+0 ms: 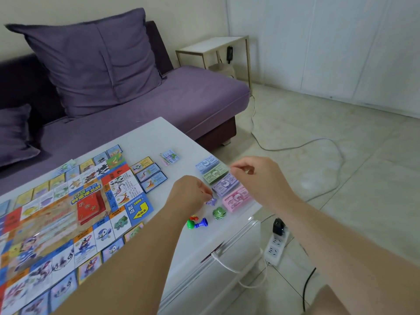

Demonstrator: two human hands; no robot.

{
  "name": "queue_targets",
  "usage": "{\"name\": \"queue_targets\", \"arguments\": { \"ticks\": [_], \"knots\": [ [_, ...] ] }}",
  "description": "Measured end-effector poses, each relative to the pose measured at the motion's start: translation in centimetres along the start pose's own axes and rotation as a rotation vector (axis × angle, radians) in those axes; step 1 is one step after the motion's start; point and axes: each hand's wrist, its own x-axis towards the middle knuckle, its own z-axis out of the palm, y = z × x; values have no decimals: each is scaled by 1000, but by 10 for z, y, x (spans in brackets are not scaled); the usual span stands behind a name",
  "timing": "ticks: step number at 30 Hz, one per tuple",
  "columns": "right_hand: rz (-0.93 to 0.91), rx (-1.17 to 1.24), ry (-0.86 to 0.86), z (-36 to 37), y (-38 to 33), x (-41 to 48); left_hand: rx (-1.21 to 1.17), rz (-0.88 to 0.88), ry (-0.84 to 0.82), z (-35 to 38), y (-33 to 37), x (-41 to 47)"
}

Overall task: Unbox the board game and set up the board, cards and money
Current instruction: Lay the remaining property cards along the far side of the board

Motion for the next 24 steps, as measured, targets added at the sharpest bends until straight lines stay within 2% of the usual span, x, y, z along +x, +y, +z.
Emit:
{"name": "queue_targets", "arguments": {
  "ticks": [8, 13, 19, 24],
  "knots": [
    [-5, 14, 14, 4, -9, -1, 16, 13, 69, -1, -3, -4],
    [3, 36, 15, 11, -27, -9, -75, 1, 214, -22, -17, -34],
    [-78, 73, -107, 46, -74, -38, -131, 7, 335, -41, -58, -109],
    [-208, 20, -243, 89, -118, -74, -180, -112, 483, -68, -126, -180]
  ]
}}
